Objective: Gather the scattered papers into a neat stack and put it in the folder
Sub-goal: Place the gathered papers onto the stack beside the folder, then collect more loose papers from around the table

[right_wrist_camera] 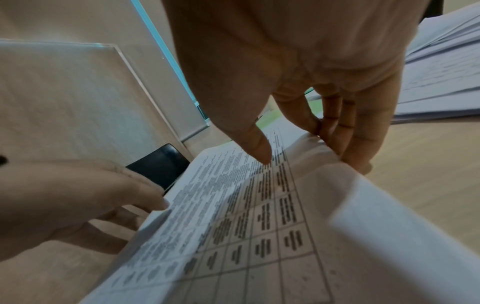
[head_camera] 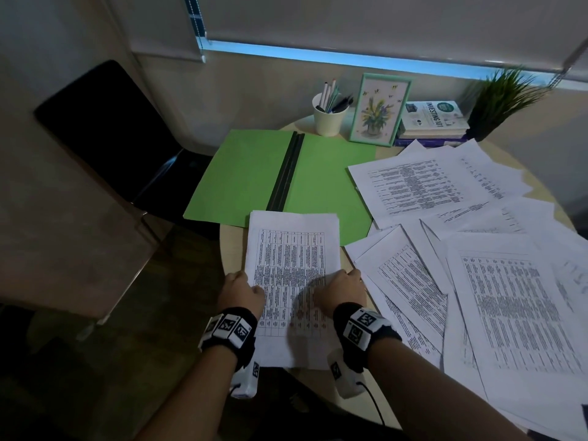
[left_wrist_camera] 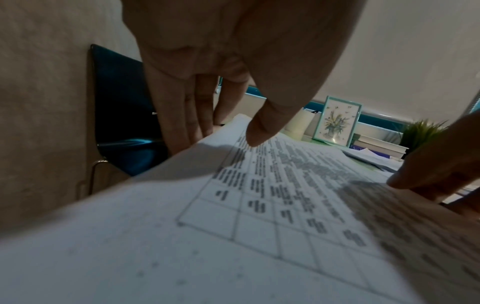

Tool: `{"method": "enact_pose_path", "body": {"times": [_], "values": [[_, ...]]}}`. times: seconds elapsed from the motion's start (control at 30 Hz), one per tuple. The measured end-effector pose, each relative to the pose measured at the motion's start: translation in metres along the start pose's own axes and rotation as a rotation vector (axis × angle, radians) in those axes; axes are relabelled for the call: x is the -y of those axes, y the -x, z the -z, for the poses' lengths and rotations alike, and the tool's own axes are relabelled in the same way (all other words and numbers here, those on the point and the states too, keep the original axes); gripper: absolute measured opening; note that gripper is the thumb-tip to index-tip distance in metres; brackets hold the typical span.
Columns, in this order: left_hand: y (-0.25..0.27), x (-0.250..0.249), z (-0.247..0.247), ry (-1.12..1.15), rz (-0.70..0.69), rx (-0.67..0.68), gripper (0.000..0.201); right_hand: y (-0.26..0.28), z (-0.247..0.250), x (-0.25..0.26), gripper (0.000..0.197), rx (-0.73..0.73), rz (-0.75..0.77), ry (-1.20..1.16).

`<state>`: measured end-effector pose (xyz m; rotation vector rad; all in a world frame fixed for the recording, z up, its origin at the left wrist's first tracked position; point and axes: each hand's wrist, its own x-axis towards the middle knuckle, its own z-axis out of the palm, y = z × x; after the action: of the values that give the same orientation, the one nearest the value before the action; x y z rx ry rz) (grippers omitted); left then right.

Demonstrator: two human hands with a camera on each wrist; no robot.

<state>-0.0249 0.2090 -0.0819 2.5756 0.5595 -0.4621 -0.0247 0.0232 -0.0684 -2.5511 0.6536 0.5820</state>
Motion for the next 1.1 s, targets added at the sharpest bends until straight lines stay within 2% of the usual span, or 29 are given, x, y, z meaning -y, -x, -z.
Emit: {"method": "enact_pose_path", "body": {"times": [0.1, 0.23, 0.37, 0.5, 0.6, 0.67, 0.77, 0.87, 0.93, 0.97, 1.03, 1.1], "values": [[0.002, -0.007, 0.0, -0.007, 0.013, -0.016, 0.075, 0.004, -0.001, -0.001, 0.054, 0.017, -0.02, -0.02], [0.005, -0.011, -0.003, 0.031, 0.062, 0.006, 0.081, 0.009, 0.0, -0.006, 0.057, 0.045, -0.019, -0.02], [0.007, -0.023, 0.005, 0.109, 0.109, 0.012, 0.085, 0.001, 0.011, -0.015, 0.046, 0.048, -0.011, -0.064], [0.012, -0.056, 0.009, 0.162, 0.005, -0.088, 0.078, -0.006, 0.033, -0.035, 0.041, 0.037, 0.036, -0.106], [0.025, -0.103, 0.007, 0.243, -0.086, -0.046, 0.075, -0.011, 0.058, -0.06, 0.04, -0.014, 0.049, -0.215], [0.036, -0.137, 0.001, 0.315, -0.162, 0.008, 0.07, -0.014, 0.08, -0.082, 0.039, -0.039, 0.037, -0.27], [0.05, -0.182, -0.025, 0.384, -0.232, 0.195, 0.061, -0.02, 0.11, -0.128, 0.03, -0.087, -0.013, -0.335], [0.067, -0.219, -0.061, 0.443, -0.192, 0.434, 0.064, -0.027, 0.132, -0.189, 0.017, -0.138, -0.092, -0.409], [0.079, -0.238, -0.086, 0.453, -0.15, 0.534, 0.061, -0.032, 0.146, -0.233, 0.006, -0.194, -0.172, -0.461], [0.084, -0.245, -0.101, 0.465, -0.118, 0.567, 0.061, -0.036, 0.152, -0.255, 0.007, -0.232, -0.219, -0.493], [0.096, -0.257, -0.126, 0.483, -0.046, 0.635, 0.059, -0.045, 0.162, -0.296, 0.026, -0.324, -0.319, -0.504], [0.102, -0.263, -0.151, 0.513, 0.028, 0.652, 0.064, -0.051, 0.173, -0.332, 0.058, -0.368, -0.419, -0.398]]}}
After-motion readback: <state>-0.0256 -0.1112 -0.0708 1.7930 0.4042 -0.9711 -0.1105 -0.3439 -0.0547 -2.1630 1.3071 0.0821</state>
